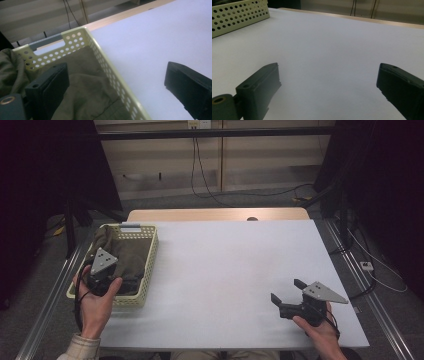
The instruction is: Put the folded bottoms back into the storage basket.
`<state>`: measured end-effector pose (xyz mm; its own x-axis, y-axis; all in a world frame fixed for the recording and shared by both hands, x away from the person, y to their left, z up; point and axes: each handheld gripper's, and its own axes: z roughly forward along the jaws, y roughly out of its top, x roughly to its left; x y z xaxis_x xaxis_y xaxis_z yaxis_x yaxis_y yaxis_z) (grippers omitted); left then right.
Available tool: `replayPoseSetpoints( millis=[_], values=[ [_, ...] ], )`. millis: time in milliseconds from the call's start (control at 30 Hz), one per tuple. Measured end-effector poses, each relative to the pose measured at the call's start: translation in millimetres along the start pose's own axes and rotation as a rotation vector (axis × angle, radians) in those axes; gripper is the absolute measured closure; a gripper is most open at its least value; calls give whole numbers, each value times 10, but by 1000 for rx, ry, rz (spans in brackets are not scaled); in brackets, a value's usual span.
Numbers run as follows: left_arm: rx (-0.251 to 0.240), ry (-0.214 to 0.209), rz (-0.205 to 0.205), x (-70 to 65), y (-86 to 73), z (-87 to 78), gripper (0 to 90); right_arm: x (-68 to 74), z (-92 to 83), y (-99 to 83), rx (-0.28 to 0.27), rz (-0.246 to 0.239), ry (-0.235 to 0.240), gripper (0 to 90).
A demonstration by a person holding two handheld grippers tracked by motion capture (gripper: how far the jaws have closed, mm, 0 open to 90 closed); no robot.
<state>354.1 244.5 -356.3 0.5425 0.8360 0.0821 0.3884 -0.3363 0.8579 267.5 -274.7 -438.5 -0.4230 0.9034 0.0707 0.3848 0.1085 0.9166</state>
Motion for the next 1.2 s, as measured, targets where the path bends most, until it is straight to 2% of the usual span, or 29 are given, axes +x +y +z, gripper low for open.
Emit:
replayPoseSetpoints(
  millis=[100,433,500,567,633,667,767,900,1100,1200],
  values=[
    [-6,-1,3,-63,35,32,61,1,2,0,0,-1,1,47],
    [-16,-59,1,-216,142,167,61,2,1,1,-1,-3,5,47],
    [-8,-62,9,-256,148,202,64,2,1,1,-1,-3,5,47],
    [4,-73,34,-333,154,245,77,3,2,2,0,-5,6,47],
    [-8,-90,44,-399,169,284,76,4,1,2,0,-4,4,47],
    [-13,-85,50,-425,181,298,75,3,1,2,-1,-4,6,47],
    [-28,-109,48,-485,221,331,69,3,0,1,-3,-4,6,47],
    [-26,-119,51,-567,256,392,67,3,-1,2,-3,-4,8,47],
    [-8,-187,34,-682,230,515,63,5,-2,3,-2,-4,9,47],
    [12,-185,69,-803,153,566,60,8,-6,4,-4,0,9,47]
  ],
)
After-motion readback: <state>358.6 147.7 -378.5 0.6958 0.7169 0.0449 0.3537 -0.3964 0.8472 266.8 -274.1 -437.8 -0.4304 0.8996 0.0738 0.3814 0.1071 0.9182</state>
